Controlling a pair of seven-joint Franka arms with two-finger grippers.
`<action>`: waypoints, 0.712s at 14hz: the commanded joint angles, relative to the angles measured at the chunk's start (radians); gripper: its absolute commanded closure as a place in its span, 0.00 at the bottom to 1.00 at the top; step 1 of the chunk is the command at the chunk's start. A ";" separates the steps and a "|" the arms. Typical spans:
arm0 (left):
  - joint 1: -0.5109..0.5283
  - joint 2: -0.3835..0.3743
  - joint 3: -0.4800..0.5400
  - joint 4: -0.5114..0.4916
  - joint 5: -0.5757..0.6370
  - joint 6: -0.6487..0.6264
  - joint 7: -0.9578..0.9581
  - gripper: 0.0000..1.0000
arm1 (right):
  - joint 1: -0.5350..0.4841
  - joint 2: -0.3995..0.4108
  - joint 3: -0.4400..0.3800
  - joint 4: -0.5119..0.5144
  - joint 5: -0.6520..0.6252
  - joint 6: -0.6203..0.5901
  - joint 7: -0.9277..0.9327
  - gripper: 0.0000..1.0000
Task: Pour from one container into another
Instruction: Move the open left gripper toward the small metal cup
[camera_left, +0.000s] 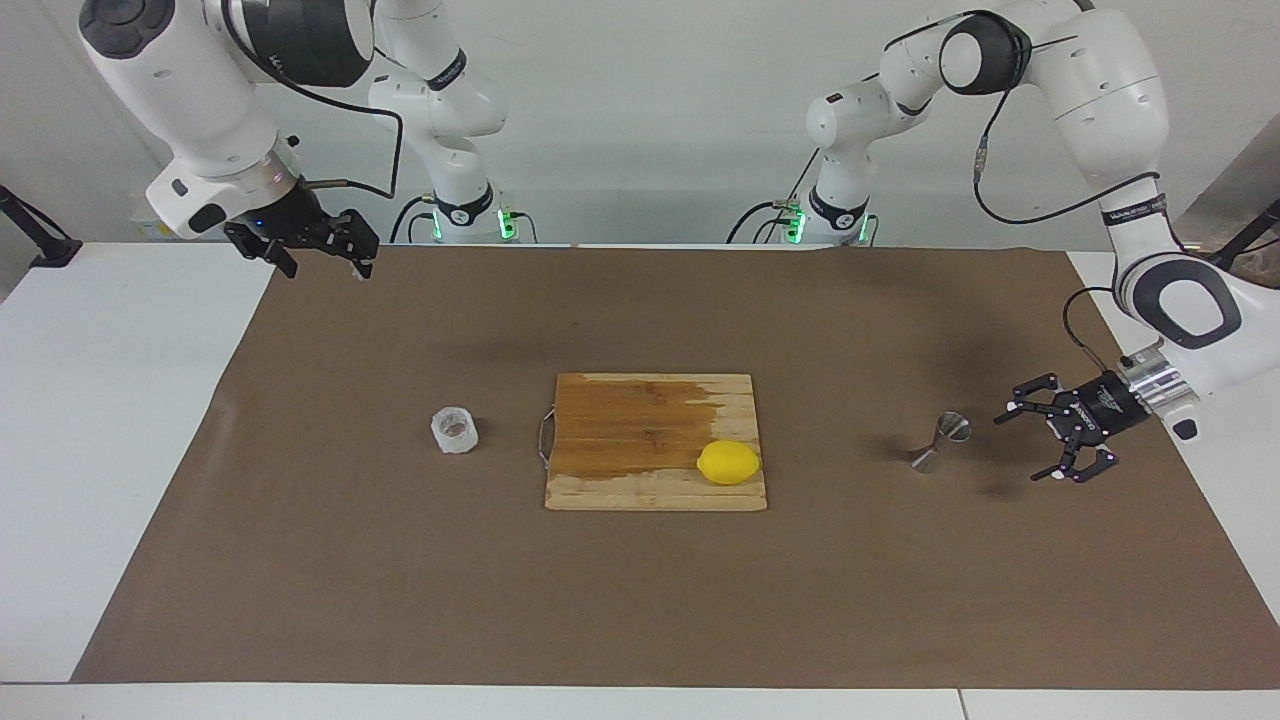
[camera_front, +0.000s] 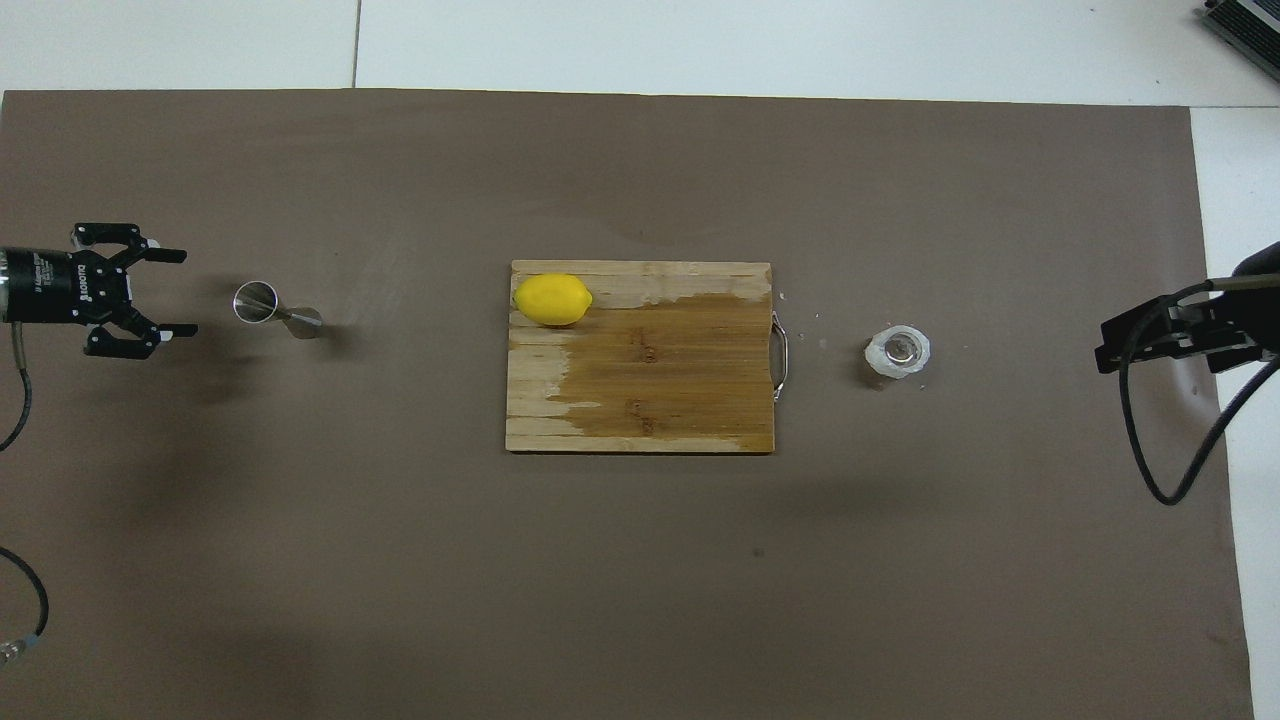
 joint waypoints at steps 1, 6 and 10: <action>-0.016 -0.068 0.007 -0.097 -0.023 0.038 0.033 0.00 | -0.016 -0.014 0.007 -0.011 0.026 -0.003 -0.019 0.00; -0.018 -0.102 0.005 -0.181 -0.087 0.041 0.056 0.00 | -0.016 -0.014 0.007 -0.011 0.026 -0.003 -0.019 0.00; -0.079 -0.124 0.005 -0.263 -0.182 0.155 0.070 0.00 | -0.016 -0.014 0.007 -0.011 0.026 -0.003 -0.019 0.00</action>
